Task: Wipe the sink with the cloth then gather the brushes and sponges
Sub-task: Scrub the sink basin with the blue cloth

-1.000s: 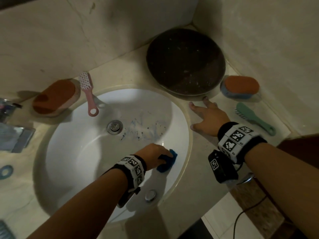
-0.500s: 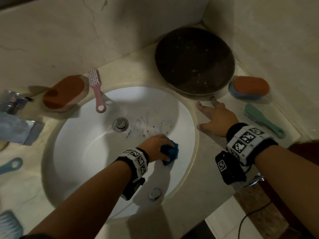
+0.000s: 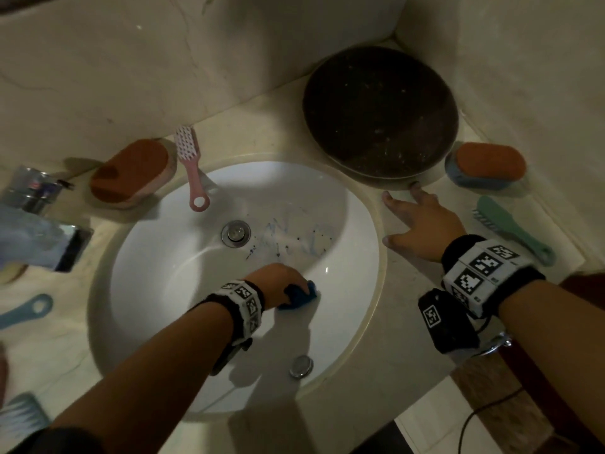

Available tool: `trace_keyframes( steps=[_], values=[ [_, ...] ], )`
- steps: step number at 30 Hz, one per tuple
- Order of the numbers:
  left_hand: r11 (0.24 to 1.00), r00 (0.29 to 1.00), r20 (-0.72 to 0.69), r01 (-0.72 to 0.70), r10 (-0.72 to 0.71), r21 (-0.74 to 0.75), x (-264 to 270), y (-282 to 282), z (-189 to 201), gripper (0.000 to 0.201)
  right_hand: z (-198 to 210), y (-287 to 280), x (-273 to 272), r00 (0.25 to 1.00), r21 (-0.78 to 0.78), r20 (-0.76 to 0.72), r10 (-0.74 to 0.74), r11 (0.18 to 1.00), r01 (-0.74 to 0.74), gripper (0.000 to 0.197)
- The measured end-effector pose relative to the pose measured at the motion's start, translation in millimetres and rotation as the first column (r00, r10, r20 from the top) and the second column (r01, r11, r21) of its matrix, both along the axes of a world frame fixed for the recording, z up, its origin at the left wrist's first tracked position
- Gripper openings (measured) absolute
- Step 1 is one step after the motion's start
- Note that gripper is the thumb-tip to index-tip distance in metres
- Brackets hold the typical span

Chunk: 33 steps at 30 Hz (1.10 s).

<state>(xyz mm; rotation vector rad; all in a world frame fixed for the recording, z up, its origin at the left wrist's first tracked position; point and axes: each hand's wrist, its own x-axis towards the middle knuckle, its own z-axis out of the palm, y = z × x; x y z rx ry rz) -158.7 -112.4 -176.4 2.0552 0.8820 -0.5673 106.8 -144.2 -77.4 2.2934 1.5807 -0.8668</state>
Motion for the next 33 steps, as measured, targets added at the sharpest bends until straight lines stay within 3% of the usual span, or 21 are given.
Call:
trace_keyframes(
  steps=[6, 9, 11, 15, 18, 21, 25, 26, 28, 33],
  values=[
    [0.968, 0.971, -0.06, -0.222, 0.23, 0.113, -13, 28, -11, 0.04, -4, 1, 2, 1.0, 0.001, 0.007, 0.009, 1.0, -0.009, 0.083],
    [0.934, 0.933, 0.089, -0.354, 0.349, 0.051, -10, 22, -2, 0.041, -3, 0, 2, 1.0, 0.006, 0.004, 0.006, 1.0, -0.006, 0.083],
    [0.94, 0.925, 0.174, -0.34, 0.338, -0.02, 4, 11, 3, 0.042, -3, 0, 2, 1.0, 0.007, -0.002, 0.0, 1.0, 0.0, 0.083],
    [0.985, 0.972, 0.161, -0.171, 0.17, -0.008, 40, -9, -1, 0.04, -4, 0, 2, 1.0, 0.011, -0.004, -0.001, 1.0, 0.001, 0.084],
    [0.943, 0.943, 0.115, -0.323, 0.313, 0.083, 42, -6, -9, 0.035, -4, 0, 2, 1.0, 0.008, 0.0, 0.005, 1.0, -0.005, 0.084],
    [0.938, 0.944, 0.046, -0.329, 0.326, 0.11, 34, 5, -9, 0.033, -2, 0, 2, 1.0, 0.011, -0.006, -0.001, 1.0, 0.001, 0.083],
    [0.91, 0.872, 0.284, -0.414, 0.399, -0.011, 42, -2, 4, 0.041, -1, -1, 1, 1.0, 0.011, -0.011, -0.014, 1.0, 0.014, 0.083],
    [0.929, 0.872, 0.336, -0.37, 0.356, -0.024, 49, -8, 6, 0.045, -1, -1, 1, 1.0, 0.009, -0.009, -0.018, 1.0, 0.018, 0.083],
    [0.976, 0.931, 0.303, -0.219, 0.205, 0.014, 63, -22, 5, 0.051, -2, 0, 0, 1.0, 0.01, 0.001, -0.023, 1.0, 0.023, 0.083],
    [0.988, 1.0, 0.015, 0.003, -0.005, 0.155, 58, -12, -15, 0.058, -2, 0, 0, 1.0, 0.007, -0.003, -0.023, 1.0, 0.023, 0.083]
  ],
)
